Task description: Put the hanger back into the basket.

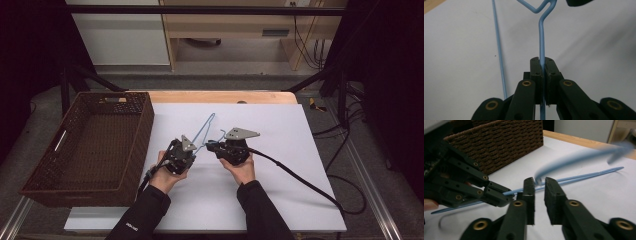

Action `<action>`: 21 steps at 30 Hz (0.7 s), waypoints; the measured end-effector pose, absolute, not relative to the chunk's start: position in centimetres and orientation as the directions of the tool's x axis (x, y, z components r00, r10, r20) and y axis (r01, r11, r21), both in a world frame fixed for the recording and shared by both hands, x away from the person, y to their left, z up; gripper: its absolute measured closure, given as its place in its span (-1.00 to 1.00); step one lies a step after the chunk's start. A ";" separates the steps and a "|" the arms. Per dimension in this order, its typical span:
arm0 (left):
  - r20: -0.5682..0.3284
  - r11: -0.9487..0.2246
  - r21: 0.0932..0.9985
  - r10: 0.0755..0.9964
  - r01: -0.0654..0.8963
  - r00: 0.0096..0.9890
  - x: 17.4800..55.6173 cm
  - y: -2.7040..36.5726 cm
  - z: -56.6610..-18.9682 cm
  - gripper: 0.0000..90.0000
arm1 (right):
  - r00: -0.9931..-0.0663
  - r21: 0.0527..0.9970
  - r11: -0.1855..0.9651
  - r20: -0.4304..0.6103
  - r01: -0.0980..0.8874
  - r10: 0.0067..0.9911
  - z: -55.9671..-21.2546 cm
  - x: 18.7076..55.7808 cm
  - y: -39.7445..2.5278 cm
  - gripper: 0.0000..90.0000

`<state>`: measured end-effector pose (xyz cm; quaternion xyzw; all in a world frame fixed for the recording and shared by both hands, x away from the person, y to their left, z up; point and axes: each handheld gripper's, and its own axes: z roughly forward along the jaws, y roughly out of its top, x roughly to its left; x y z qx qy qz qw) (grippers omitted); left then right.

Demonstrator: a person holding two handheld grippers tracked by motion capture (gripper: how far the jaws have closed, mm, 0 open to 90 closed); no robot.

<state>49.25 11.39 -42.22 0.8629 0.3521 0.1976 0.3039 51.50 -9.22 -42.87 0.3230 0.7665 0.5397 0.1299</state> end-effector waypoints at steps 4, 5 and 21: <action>0.115 -0.545 0.682 0.739 0.488 0.664 49.2 11.8 -41.9 0.94 | -0.759 0.908 0.231 0.129 0.349 0.639 -42.6 51.1 -9.4 0.51; 0.115 -0.544 0.683 0.739 0.488 0.664 49.2 11.9 -41.9 0.94 | -0.759 0.908 0.234 0.127 0.348 0.639 -42.5 50.9 -9.6 0.46; 0.117 -0.509 0.733 0.747 0.450 0.654 48.4 13.0 -40.1 0.94 | -0.740 0.910 0.232 0.110 0.344 0.664 -40.8 48.2 -15.1 -0.03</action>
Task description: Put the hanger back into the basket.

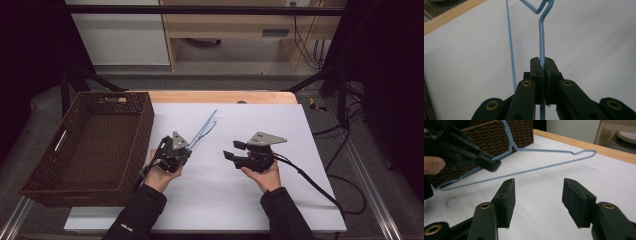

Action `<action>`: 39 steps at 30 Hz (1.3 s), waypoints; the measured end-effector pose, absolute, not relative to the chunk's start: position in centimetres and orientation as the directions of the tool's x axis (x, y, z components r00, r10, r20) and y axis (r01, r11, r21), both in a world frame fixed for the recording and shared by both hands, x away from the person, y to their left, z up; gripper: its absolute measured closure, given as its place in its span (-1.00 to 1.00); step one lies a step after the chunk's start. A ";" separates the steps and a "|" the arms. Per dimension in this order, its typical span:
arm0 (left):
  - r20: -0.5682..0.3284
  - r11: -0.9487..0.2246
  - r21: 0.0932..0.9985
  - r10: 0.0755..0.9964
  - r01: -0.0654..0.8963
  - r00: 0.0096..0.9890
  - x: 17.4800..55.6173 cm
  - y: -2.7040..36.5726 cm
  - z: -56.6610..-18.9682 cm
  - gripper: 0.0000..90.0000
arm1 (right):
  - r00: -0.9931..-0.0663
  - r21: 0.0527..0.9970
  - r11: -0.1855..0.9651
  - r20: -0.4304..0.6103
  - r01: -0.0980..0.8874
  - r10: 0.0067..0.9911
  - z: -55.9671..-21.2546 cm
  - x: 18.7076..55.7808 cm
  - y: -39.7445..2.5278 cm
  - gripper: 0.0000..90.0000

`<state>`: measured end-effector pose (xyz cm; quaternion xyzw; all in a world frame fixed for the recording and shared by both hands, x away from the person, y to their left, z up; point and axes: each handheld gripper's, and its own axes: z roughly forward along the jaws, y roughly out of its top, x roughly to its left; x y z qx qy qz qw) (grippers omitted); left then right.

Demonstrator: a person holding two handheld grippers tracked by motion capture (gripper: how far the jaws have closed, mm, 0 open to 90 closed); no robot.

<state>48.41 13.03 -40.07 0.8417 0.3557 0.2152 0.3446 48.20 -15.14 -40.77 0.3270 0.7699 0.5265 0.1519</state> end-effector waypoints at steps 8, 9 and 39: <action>0.079 -0.468 0.762 0.752 0.447 0.654 48.0 14.0 -38.8 0.94 | -0.704 0.907 0.221 0.107 0.358 0.702 -41.3 46.7 -19.0 -0.42; 0.076 -0.468 0.763 0.750 0.446 0.657 47.9 14.2 -38.7 0.94 | -0.701 0.908 0.222 0.103 0.357 0.706 -41.3 46.7 -19.3 -0.46; 0.041 -0.380 0.857 0.723 0.348 0.690 44.6 17.6 -32.2 0.94 | -0.642 0.921 0.193 0.075 0.338 0.763 -40.2 43.7 -25.1 -0.94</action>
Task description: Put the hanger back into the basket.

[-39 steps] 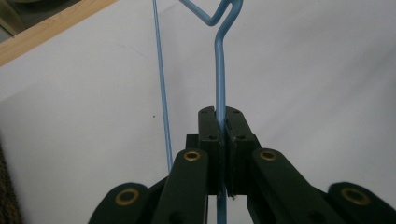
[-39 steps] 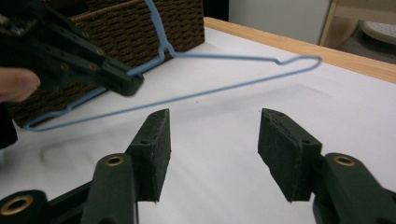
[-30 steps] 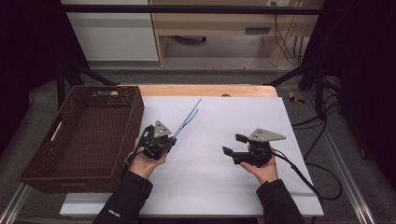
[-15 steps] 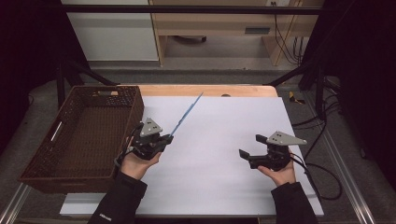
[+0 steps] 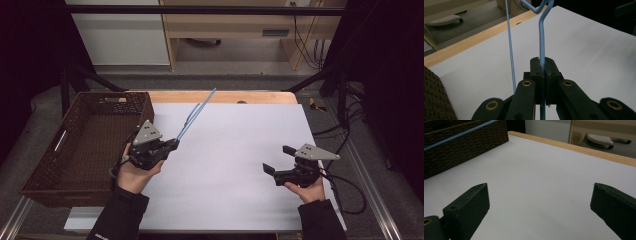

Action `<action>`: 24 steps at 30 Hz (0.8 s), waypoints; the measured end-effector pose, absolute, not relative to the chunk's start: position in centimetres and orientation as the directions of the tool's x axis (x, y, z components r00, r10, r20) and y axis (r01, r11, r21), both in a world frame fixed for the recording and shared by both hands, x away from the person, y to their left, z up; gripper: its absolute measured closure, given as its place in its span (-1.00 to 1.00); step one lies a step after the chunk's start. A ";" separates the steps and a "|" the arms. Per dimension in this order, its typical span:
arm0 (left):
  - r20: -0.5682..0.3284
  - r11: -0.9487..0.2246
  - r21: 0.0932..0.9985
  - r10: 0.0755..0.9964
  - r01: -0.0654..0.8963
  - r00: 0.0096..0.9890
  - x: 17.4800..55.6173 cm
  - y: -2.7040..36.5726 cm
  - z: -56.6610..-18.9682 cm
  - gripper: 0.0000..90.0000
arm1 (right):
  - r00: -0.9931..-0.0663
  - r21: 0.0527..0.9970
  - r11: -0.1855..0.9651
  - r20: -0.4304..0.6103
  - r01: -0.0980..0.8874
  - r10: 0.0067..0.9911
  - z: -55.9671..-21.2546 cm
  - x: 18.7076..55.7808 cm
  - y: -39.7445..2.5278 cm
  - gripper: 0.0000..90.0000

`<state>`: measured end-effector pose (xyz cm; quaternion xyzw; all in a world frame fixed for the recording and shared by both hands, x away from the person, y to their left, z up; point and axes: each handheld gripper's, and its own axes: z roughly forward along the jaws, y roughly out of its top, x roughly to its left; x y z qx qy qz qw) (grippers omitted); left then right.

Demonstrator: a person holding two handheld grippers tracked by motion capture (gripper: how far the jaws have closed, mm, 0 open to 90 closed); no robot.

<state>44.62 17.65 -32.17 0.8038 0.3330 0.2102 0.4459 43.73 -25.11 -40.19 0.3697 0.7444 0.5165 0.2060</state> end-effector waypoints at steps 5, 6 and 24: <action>0.041 -0.361 0.868 0.736 0.340 0.675 44.5 19.4 -30.9 0.94 | -0.639 0.920 0.194 0.075 0.339 0.765 -40.3 43.4 -25.3 -0.94; 0.042 -0.357 0.870 0.739 0.339 0.672 44.5 19.7 -30.6 0.94 | -0.638 0.919 0.193 0.077 0.343 0.766 -40.3 43.3 -25.3 -0.94; 0.029 -0.331 0.885 0.743 0.328 0.669 45.2 26.0 -26.1 0.94 | -0.641 0.918 0.207 0.064 0.339 0.765 -40.5 43.3 -25.5 -0.93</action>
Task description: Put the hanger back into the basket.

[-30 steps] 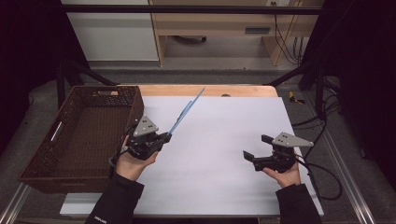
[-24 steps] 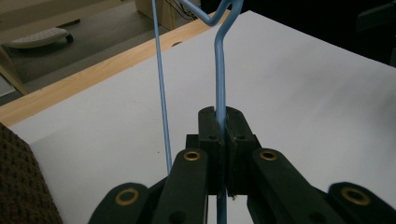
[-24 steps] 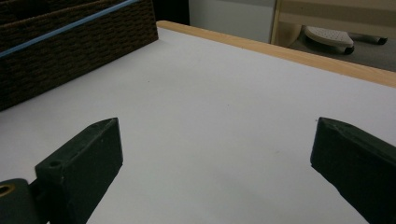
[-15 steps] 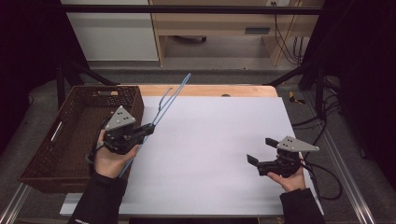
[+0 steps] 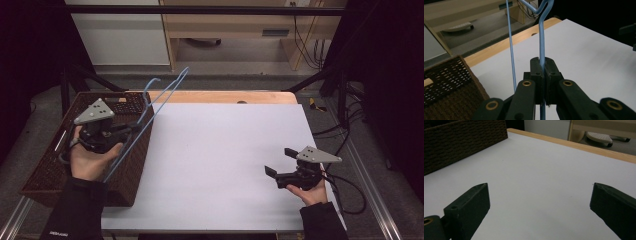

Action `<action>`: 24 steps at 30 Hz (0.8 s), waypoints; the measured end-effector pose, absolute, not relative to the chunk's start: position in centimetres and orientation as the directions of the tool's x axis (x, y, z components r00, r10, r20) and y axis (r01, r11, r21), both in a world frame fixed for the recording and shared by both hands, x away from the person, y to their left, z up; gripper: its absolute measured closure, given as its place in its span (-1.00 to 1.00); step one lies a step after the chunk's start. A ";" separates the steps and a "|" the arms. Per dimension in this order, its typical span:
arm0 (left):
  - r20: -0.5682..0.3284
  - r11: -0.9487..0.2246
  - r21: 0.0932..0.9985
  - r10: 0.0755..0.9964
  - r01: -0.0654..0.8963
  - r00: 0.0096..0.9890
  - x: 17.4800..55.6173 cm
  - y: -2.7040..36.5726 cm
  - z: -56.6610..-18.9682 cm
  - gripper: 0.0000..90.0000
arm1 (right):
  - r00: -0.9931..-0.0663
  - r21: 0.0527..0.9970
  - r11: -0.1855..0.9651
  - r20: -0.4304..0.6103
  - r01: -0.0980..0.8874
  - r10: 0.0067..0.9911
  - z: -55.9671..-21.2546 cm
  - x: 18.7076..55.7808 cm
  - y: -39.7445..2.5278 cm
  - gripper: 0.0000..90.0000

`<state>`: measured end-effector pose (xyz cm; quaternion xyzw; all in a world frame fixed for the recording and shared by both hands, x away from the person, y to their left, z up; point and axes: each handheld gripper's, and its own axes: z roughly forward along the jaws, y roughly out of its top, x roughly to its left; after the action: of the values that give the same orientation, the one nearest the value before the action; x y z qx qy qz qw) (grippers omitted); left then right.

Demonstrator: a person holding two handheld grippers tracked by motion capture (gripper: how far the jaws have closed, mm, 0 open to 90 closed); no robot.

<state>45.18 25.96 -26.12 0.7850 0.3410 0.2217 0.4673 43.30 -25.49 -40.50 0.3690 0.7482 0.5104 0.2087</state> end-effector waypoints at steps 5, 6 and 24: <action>0.044 -0.335 0.884 0.754 0.326 0.655 45.3 27.8 -25.2 0.94 | -0.636 0.915 0.202 0.072 0.348 0.768 -40.5 43.3 -25.4 -0.93; 0.047 -0.336 0.884 0.756 0.325 0.653 45.4 28.2 -25.1 0.94 | -0.636 0.915 0.203 0.071 0.348 0.768 -40.5 43.3 -25.4 -0.93; 0.066 -0.382 0.850 0.761 0.363 0.646 46.2 33.2 -26.0 0.94 | -0.636 0.915 0.205 0.070 0.348 0.768 -40.7 43.5 -25.4 -0.92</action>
<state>46.23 33.25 -26.05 0.7985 0.3518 0.2310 0.4304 43.46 -25.40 -40.71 0.3730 0.7481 0.5084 0.2067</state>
